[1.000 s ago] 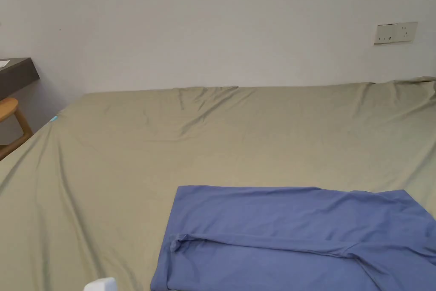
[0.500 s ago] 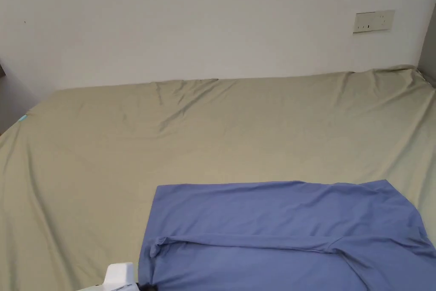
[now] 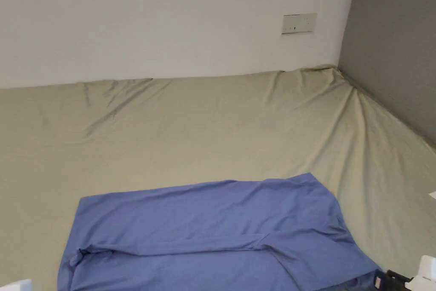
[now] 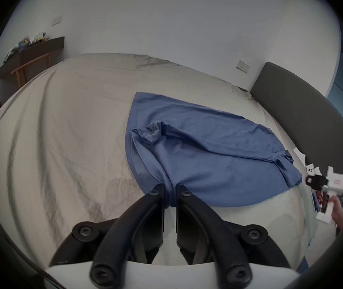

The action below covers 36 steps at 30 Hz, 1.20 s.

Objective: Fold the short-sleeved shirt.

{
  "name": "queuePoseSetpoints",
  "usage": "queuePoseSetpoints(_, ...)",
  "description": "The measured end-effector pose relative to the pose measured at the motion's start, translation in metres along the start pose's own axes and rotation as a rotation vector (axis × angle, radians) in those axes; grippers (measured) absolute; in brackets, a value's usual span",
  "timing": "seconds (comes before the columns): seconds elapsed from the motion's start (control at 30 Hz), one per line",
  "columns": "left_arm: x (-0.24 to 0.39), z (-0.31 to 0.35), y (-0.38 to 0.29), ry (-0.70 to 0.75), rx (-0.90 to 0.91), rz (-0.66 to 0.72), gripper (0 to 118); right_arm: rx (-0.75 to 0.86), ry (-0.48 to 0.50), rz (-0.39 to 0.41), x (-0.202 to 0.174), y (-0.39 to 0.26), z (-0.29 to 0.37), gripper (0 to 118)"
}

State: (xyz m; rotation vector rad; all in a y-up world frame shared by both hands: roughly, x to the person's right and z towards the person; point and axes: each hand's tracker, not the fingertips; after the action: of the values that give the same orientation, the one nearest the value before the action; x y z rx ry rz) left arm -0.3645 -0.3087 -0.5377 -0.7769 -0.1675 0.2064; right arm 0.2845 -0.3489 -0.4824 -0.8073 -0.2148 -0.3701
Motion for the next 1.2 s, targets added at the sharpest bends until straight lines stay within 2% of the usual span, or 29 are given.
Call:
queuePoseSetpoints(0.03,0.002,0.003,0.002,-0.004,0.006,-0.007,8,-0.046,-0.026,0.007,-0.001,0.008,-0.016,118)
queuePoseSetpoints(0.07,0.003,0.004,0.004,-0.003,0.009,-0.011,8,-0.087,-0.03,0.01,-0.002,0.014,-0.028,115)
queuePoseSetpoints(0.1,0.003,0.006,0.006,-0.001,0.012,-0.014,8,-0.108,-0.046,0.0,-0.003,0.019,-0.037,101)
queuePoseSetpoints(0.13,0.003,0.006,0.008,-0.004,0.013,-0.014,8,-0.086,-0.01,-0.001,-0.003,0.023,-0.045,84)
queuePoseSetpoints(0.17,0.002,0.006,0.008,-0.007,0.014,-0.013,8,-0.091,0.009,-0.015,-0.003,0.025,-0.051,74)
queuePoseSetpoints(0.23,0.002,0.004,0.008,-0.005,0.012,-0.015,8,-0.164,-0.04,-0.034,-0.011,0.025,-0.062,74)
queuePoseSetpoints(0.27,0.002,0.002,0.008,0.0,0.007,-0.015,8,-0.155,-0.068,0.004,-0.016,0.024,-0.06,73)
queuePoseSetpoints(0.3,0.002,0.0,0.007,0.002,0.004,-0.015,8,-0.131,-0.065,0.049,-0.021,0.023,-0.056,67)
queuePoseSetpoints(0.33,0.001,-0.002,0.006,0.005,0.001,-0.013,8,-0.148,-0.04,0.052,-0.029,0.02,-0.053,51)
queuePoseSetpoints(0.37,0.0,-0.004,0.005,0.011,-0.004,-0.004,8,-0.176,0.009,0.036,-0.031,0.017,-0.051,24)
queuePoseSetpoints(0.4,-0.001,-0.006,0.004,0.013,-0.01,0.008,8,-0.174,0.06,0.021,-0.031,0.013,-0.049,12)
queuePoseSetpoints(0.47,-0.001,-0.008,0.001,0.017,-0.012,0.02,8,-0.177,0.026,0.023,-0.039,0.008,-0.043,11)
queuePoseSetpoints(0.6,0.0,-0.003,0.003,0.022,-0.013,0.025,8,-0.143,-0.008,0.093,-0.044,0.013,-0.029,11)
queuePoseSetpoints(0.67,0.001,0.005,0.007,0.017,-0.012,0.01,8,-0.157,0.001,0.097,-0.042,0.022,-0.016,11)
queuePoseSetpoints(0.77,0.002,0.022,0.015,0.021,-0.014,-0.013,8,-0.2,0.062,0.169,-0.042,0.037,0.014,11)
queuePoseSetpoints(0.83,0.005,0.041,0.016,-0.007,0.004,-0.012,8,-0.197,0.041,0.23,-0.042,0.041,0.04,11)
queuePoseSetpoints(0.9,0.003,0.059,0.014,-0.025,-0.004,0.003,8,-0.207,0.056,0.247,-0.041,0.041,0.068,11)
queuePoseSetpoints(1.0,0.004,0.09,-0.002,-0.004,-0.052,-0.031,8,-0.226,0.034,0.281,-0.034,0.023,0.109,11)
queuePoseSetpoints(1.07,0.0,0.113,-0.019,-0.013,-0.099,-0.006,8,-0.264,0.054,0.285,-0.024,0.004,0.132,11)
queuePoseSetpoints(1.2,-0.008,0.148,-0.072,0.0,-0.207,0.022,8,-0.344,0.036,0.301,-0.005,-0.05,0.163,11)
